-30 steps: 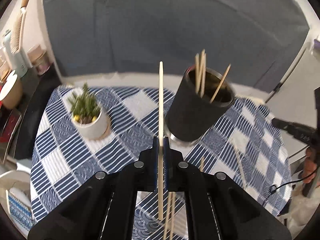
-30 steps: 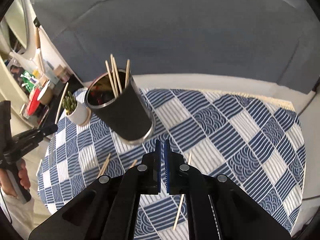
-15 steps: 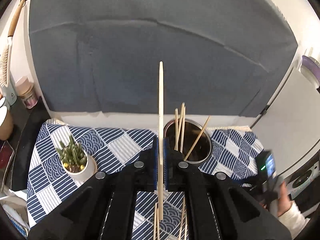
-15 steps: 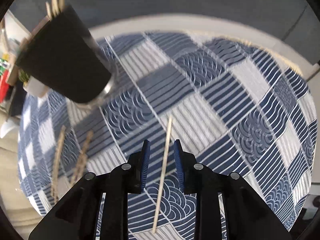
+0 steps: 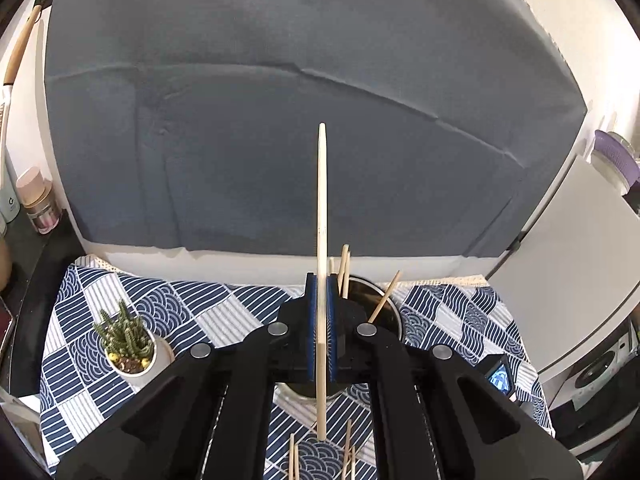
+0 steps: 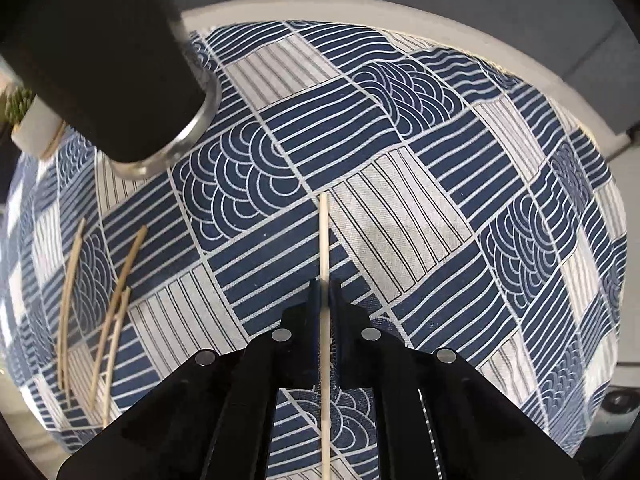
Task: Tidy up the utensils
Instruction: 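Lift the left tool's stick toward the black cup while the right tool carries its stick there, then lower the sticks into the black cup and open both tools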
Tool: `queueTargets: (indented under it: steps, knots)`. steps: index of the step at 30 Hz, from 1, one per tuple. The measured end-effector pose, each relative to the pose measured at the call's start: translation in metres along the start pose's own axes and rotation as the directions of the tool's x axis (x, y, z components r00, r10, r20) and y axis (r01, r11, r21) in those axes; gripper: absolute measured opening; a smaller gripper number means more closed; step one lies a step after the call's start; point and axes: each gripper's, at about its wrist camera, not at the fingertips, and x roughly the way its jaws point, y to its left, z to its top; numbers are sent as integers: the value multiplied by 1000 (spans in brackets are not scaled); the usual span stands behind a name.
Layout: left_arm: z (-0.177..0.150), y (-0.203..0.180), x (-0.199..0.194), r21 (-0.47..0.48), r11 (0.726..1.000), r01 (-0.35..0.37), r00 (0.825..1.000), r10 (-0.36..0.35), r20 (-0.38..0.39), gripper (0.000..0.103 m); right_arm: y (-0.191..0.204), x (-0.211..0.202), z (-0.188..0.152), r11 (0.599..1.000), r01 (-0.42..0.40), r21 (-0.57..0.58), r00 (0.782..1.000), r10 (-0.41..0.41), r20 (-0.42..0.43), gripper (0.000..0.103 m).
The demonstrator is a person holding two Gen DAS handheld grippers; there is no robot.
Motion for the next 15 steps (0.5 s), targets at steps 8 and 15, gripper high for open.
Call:
queueTargets:
  steps: [8, 15]
  knots:
    - [1, -5, 15, 25, 998, 58, 998, -59, 28, 5, -31, -41, -4, 994, -95, 57, 985, 86, 152, 5]
    - [10, -7, 30, 23, 994, 111, 993, -111, 30, 5, -17, -138, 21, 970, -238, -44, 868, 233, 439, 5]
